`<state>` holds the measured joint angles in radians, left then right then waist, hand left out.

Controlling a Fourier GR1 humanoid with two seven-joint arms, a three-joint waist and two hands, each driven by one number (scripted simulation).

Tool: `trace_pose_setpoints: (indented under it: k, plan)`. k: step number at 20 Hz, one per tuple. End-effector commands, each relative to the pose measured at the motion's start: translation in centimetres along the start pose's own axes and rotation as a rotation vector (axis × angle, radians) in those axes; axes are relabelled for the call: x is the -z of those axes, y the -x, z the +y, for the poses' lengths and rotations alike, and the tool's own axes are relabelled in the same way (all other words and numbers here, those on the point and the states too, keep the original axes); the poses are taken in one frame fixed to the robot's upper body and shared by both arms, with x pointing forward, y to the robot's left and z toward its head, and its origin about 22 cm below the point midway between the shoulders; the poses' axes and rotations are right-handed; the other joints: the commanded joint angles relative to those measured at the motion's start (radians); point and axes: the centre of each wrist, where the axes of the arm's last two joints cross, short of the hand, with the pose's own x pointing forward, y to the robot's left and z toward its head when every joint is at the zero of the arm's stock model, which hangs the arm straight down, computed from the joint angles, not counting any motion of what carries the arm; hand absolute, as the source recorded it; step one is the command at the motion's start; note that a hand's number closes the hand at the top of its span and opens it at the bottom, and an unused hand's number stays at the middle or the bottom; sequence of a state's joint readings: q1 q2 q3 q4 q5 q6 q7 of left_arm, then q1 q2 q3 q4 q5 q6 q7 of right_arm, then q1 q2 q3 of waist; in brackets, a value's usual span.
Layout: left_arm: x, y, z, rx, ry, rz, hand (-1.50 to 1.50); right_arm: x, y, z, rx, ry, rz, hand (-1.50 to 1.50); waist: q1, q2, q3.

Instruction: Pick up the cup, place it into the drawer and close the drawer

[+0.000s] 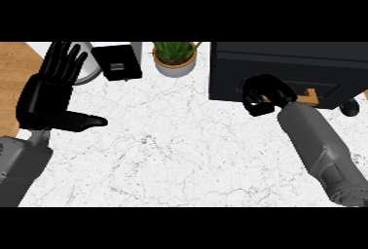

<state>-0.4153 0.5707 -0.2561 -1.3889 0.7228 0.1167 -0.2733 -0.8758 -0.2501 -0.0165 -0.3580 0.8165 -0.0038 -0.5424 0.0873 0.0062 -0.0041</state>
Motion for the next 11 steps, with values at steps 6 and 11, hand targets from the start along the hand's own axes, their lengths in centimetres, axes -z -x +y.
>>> trace_pose_setpoints:
  k: [6,11]
  plan:
    - [0.2,0.4,-0.3,-0.027,0.030,0.001,-1.50,-0.5,1.1,-6.0,0.007,0.162,0.103,1.50,0.032,0.052,0.009]
    - [0.1,1.2,-1.0,-0.023,0.029,0.004,-1.50,0.3,0.4,-5.7,0.023,0.171,0.088,1.50,0.034,0.052,0.008]
